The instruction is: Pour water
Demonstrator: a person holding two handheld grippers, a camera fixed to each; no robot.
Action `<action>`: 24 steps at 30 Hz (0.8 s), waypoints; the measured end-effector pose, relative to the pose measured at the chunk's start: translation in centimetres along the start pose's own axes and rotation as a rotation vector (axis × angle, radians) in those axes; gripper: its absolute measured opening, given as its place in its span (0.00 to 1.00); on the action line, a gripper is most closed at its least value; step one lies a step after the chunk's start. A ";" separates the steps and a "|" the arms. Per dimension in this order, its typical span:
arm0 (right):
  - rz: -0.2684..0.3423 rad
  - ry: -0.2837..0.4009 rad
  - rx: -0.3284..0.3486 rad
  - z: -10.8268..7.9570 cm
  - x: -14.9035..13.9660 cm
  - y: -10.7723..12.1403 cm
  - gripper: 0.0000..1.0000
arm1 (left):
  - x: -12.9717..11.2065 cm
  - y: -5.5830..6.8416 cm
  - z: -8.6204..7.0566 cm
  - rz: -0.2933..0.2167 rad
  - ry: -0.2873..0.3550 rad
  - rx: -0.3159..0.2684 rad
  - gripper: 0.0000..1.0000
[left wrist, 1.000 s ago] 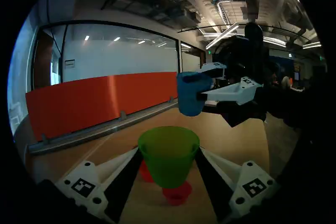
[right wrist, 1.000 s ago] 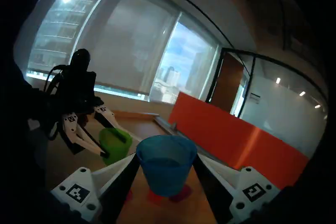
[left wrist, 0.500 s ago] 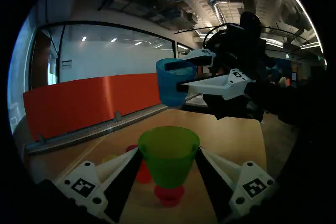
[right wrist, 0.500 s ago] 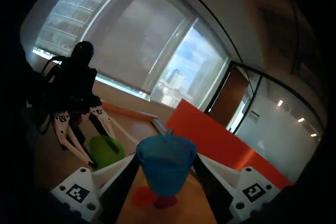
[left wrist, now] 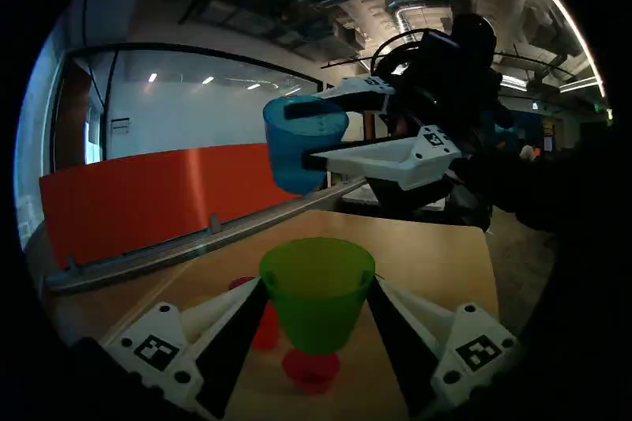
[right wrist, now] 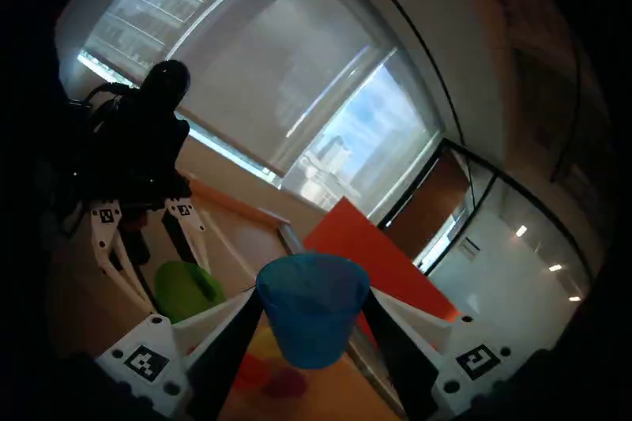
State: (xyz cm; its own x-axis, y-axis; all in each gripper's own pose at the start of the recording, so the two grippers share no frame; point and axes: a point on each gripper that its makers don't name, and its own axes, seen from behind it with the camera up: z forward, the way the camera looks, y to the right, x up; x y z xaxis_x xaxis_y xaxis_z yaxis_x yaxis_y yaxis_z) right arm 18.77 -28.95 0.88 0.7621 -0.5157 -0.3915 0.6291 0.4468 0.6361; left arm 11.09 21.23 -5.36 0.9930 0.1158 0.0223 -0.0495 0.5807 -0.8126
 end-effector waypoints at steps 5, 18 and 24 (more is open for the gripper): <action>-0.051 0.006 -0.005 0.3 0.7 0.0 0.90 | 0.3 0.0 0.2 0.003 0.004 -0.003 0.85; -0.190 0.016 -0.025 0.6 2.0 0.1 0.90 | 0.6 0.2 0.6 0.006 0.005 -0.010 0.85; -0.243 0.013 -0.024 0.5 2.1 -0.1 0.90 | 0.8 0.2 0.6 0.009 0.008 -0.010 0.85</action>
State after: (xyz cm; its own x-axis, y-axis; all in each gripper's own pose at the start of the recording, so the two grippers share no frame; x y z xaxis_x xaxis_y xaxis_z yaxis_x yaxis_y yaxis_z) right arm 20.27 -30.45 0.34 0.5894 -0.6011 -0.5396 0.7977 0.3279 0.5061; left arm 11.81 21.97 -5.18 0.9933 0.1147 0.0105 -0.0573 0.5714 -0.8187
